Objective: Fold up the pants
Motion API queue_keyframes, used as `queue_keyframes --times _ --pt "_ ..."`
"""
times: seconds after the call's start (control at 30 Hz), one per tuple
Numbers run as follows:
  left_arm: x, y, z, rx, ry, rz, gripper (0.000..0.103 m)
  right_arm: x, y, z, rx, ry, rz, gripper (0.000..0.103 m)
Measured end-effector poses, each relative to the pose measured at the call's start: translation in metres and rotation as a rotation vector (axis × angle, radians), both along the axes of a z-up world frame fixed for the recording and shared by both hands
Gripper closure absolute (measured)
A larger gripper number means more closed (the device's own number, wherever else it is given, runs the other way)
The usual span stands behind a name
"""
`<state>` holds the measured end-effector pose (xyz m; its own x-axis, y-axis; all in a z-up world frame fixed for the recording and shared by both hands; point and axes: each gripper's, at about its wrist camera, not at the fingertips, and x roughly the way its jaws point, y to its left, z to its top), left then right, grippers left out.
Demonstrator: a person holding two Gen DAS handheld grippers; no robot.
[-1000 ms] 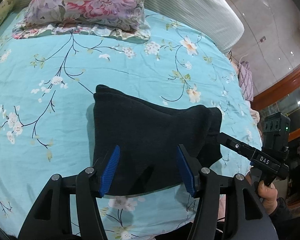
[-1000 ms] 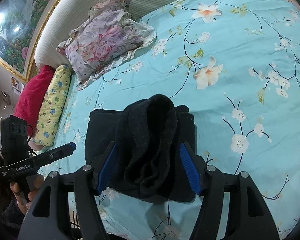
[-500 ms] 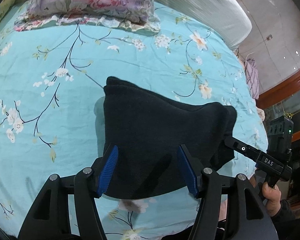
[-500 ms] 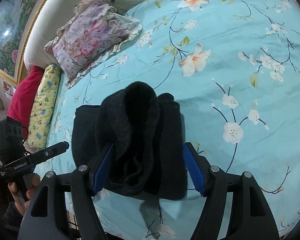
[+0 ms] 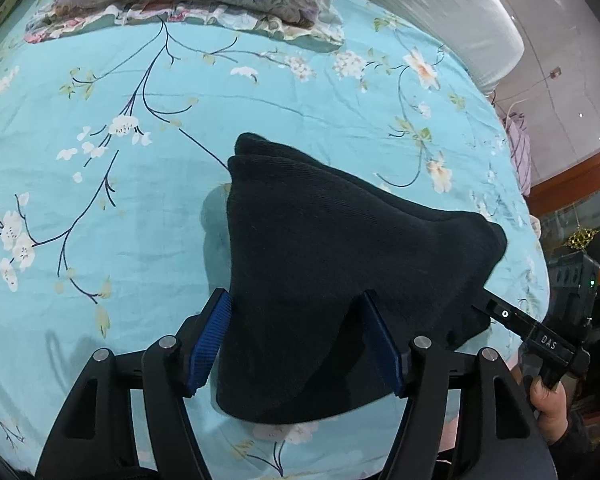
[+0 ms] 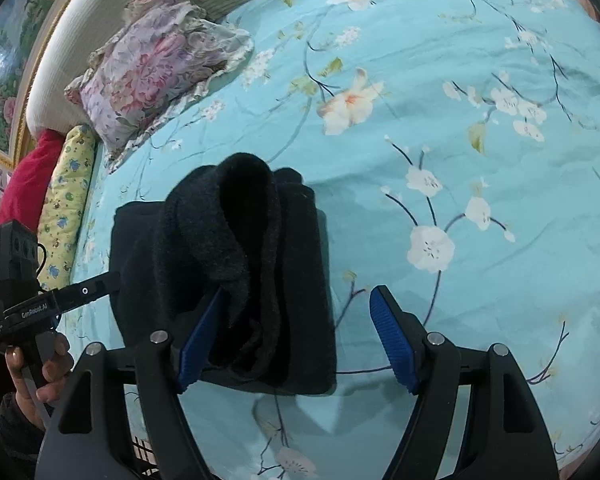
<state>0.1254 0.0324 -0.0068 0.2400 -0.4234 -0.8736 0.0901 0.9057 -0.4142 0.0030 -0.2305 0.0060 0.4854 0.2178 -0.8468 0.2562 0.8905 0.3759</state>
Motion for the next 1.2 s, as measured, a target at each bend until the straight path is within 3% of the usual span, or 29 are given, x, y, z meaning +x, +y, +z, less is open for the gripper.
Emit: queue_keyframes --times 0.47,0.57,0.67,0.87,1.03,1.2 --pt "0.012 -0.003 -0.03 0.021 0.03 0.016 0.032 0.001 -0.003 -0.014 0.095 0.001 0.007 0.028" --pt "0.014 -0.002 -0.033 0.015 0.036 0.021 0.033 0.003 -0.001 -0.015 0.126 -0.006 0.017 0.032" --pt "0.015 -0.002 -0.034 -0.003 0.042 0.024 0.04 0.006 0.001 -0.017 0.168 -0.015 0.027 0.042" --pt "0.014 -0.006 -0.03 0.006 0.025 0.021 0.051 0.008 0.001 -0.019 0.193 -0.023 0.031 0.044" --pt "0.012 -0.006 -0.024 -0.014 0.012 0.018 0.067 0.01 0.005 -0.015 0.186 -0.029 0.051 0.051" --pt "0.006 -0.007 -0.014 -0.004 -0.012 0.01 0.071 0.011 0.01 -0.007 0.175 -0.037 0.081 0.056"
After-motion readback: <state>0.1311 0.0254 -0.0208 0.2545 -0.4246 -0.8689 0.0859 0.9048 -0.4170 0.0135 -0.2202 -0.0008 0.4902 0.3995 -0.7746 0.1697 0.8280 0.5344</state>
